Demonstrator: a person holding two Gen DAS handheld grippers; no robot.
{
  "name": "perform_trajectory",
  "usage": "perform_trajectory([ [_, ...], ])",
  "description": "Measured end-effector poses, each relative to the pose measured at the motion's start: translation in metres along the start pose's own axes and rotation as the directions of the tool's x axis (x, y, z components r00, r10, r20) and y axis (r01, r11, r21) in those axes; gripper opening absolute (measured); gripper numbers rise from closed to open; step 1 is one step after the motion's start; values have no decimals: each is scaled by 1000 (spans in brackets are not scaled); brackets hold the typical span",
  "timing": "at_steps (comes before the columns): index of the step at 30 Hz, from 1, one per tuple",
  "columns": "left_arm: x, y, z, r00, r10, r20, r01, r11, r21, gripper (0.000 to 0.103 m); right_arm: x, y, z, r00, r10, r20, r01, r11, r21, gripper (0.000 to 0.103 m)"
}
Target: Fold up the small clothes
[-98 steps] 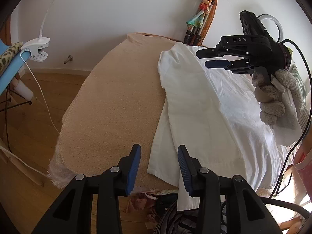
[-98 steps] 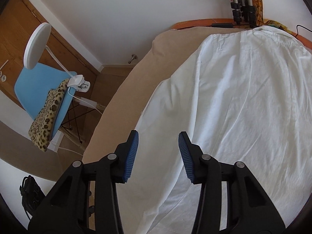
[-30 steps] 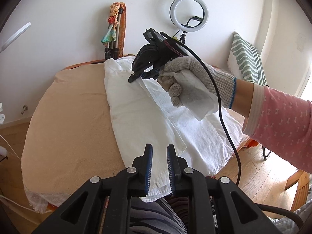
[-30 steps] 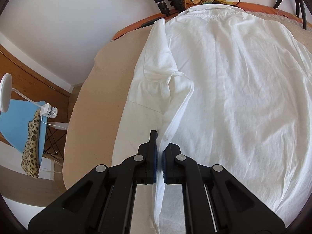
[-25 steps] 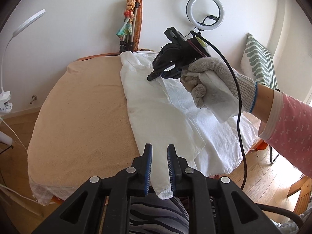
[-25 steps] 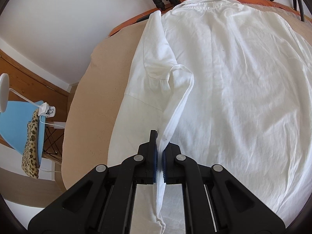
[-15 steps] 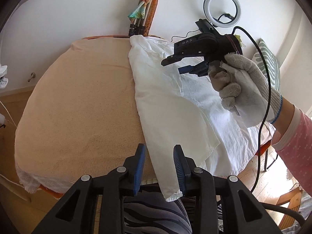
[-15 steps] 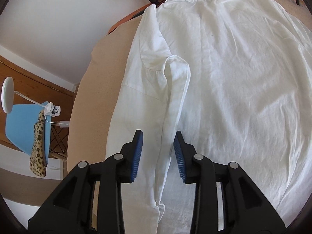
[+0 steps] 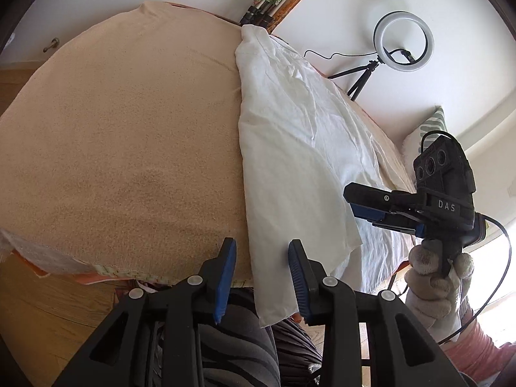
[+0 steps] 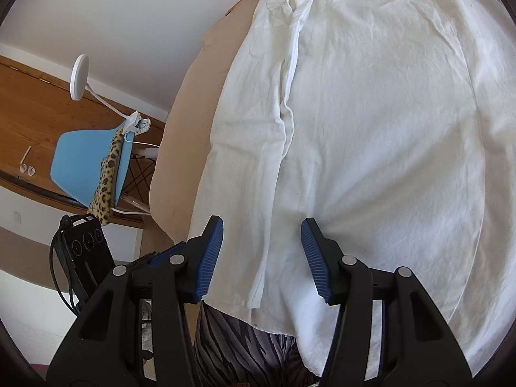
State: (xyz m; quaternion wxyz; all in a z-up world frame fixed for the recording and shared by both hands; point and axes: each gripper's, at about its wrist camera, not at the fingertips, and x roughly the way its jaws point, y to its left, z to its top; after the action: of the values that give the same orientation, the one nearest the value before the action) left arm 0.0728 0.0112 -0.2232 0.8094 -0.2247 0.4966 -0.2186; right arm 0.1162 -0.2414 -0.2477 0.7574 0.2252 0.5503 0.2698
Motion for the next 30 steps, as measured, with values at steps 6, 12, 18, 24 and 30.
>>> perform_trajectory([
  [6,-4,4,2,999,-35,-8,35,998,-59,5,9,10,-7,999,30,-36,-29,999,18,8],
  [12,-21,1,1,998,51,25,-51,999,-1,0,9,29,-14,1000,-15,-23,14,999,-30,6],
  [18,-13,13,-14,991,131,12,-131,991,1,0,20,32,-18,993,-106,-43,101,991,-89,5],
  [24,-36,-14,-17,976,192,98,-203,972,116,15,-11,42,-23,990,-131,53,138,976,-170,19],
  [30,-47,-59,-20,959,204,195,-250,936,249,45,-63,39,-26,965,-166,203,207,957,-202,51],
])
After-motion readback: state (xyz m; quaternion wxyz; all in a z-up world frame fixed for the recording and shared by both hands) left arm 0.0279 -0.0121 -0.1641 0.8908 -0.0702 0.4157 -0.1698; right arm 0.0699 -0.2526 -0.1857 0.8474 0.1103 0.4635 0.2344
